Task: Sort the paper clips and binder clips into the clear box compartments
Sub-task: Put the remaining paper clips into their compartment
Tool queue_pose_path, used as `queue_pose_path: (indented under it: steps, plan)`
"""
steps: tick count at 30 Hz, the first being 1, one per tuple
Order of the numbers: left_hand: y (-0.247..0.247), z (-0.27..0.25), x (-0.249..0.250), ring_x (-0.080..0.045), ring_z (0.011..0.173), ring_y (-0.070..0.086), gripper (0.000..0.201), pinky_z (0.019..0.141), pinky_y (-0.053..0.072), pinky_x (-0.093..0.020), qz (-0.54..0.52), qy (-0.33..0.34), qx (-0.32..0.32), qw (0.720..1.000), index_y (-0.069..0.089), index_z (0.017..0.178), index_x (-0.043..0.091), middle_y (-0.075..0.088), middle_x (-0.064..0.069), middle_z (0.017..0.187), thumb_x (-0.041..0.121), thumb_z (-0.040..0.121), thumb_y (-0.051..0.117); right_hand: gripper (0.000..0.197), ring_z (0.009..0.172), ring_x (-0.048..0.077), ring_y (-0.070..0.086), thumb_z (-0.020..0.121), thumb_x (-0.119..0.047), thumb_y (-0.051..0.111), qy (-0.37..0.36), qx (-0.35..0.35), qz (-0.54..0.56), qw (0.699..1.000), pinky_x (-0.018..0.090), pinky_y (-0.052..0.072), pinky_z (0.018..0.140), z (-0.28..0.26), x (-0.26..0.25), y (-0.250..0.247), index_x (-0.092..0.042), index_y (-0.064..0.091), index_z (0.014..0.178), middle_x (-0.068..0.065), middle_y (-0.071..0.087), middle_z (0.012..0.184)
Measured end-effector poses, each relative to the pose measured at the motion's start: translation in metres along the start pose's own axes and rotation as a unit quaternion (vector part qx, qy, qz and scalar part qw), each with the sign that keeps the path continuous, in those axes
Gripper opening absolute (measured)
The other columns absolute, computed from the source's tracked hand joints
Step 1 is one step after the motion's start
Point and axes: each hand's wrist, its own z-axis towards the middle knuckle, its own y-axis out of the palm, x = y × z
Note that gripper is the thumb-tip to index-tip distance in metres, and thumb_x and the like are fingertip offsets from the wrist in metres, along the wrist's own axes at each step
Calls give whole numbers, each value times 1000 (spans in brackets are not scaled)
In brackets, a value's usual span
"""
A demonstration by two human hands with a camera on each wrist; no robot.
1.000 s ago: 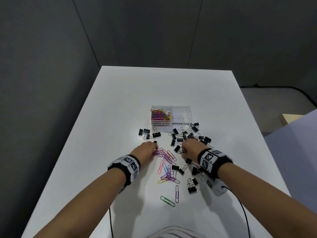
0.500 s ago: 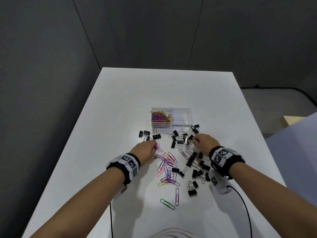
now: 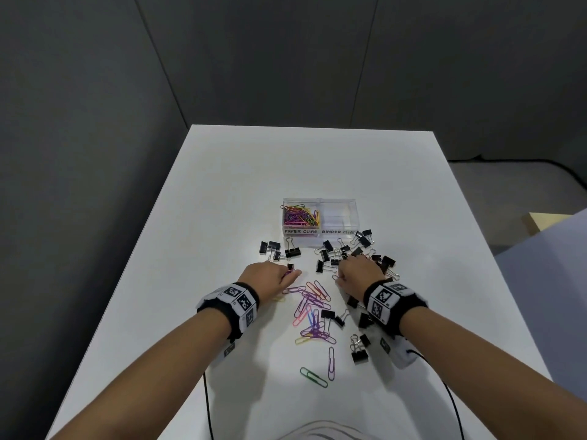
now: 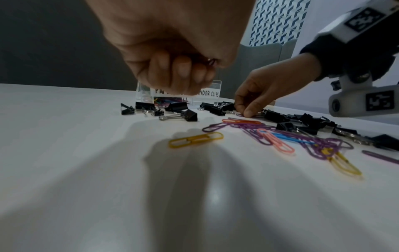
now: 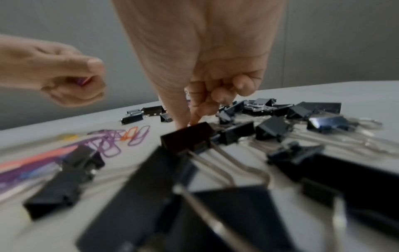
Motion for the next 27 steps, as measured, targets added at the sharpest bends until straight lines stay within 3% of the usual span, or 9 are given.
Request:
queue_pose_path:
  steps: [3, 7, 10, 13, 16, 18, 21, 24, 27]
  plan:
    - [2, -3, -5, -31, 98, 62, 49, 79, 44, -32, -6, 4, -8, 1000, 59, 101, 7, 67, -16, 103, 40, 102, 24, 23, 107, 27, 55, 93, -24, 50, 17, -15, 22, 999, 38, 48, 89, -1, -2, -4, -8, 62, 103, 10, 63, 111]
    - [8, -3, -11, -34, 101, 61, 37, 82, 44, -35, -46, -6, -10, 999, 47, 123, 9, 65, -19, 113, 32, 103, 24, 10, 93, 25, 50, 90, -14, 47, -12, -7, 63, 998, 32, 44, 78, -5, -5, -7, -6, 54, 92, 10, 55, 98]
    - [9, -1, -17, -34, 96, 60, 28, 79, 42, -36, -83, -17, -10, 996, 45, 117, 9, 64, -18, 113, 25, 103, 27, 11, 71, 20, 38, 87, -2, 43, -11, -11, 146, 989, 25, 27, 54, -9, -12, -10, -11, 36, 85, -1, 39, 71]
    - [11, 1, -22, -25, 89, 53, 14, 75, 34, -28, -124, -32, -16, 992, 44, 99, 18, 59, -10, 107, 16, 100, 30, 21, 55, 17, 34, 87, 7, 33, 10, -47, 171, 984, 25, 24, 49, -10, -19, -11, -13, 30, 91, -1, 36, 63]
    - [12, -1, -25, -29, 104, 57, 28, 84, 40, -32, -124, -26, -28, 992, 43, 122, 15, 58, -14, 119, 9, 97, 33, 17, 69, 22, 48, 91, -6, 39, 24, -69, 152, 986, 30, 39, 62, -16, -31, -13, -9, 39, 108, 6, 51, 86]
    - [12, -5, -26, -28, 111, 56, 40, 91, 42, -33, -129, -17, -28, 991, 37, 131, 18, 55, -13, 129, 4, 93, 35, 36, 94, 27, 57, 93, -31, 46, 19, -65, 76, 995, 35, 44, 82, -20, -36, -10, -9, 41, 121, 9, 52, 116]
    - [14, -10, -30, -25, 110, 56, 35, 91, 41, -33, -94, -9, -19, 995, 40, 128, 21, 50, -4, 134, 10, 95, 37, 65, 112, 27, 54, 88, -58, 44, 16, -65, -17, 998, 39, 41, 94, -18, -40, -2, -7, 39, 129, 10, 43, 131]
    - [18, -12, -33, -24, 106, 59, 39, 90, 45, -33, -42, 4, -42, 998, 45, 124, 20, 50, -1, 129, 45, 93, 47, 65, 111, 28, 56, 88, -57, 46, 0, -64, -29, 998, 40, 38, 97, -14, -43, 3, -5, 41, 127, 10, 45, 131]
    - [24, -10, -33, -25, 106, 59, 39, 89, 45, -33, -36, 3, -62, 997, 51, 118, 16, 49, -3, 125, 44, 91, 53, 45, 110, 28, 56, 92, -42, 50, -3, -61, 13, 998, 39, 39, 96, -9, -49, 3, -6, 47, 120, 9, 52, 125]
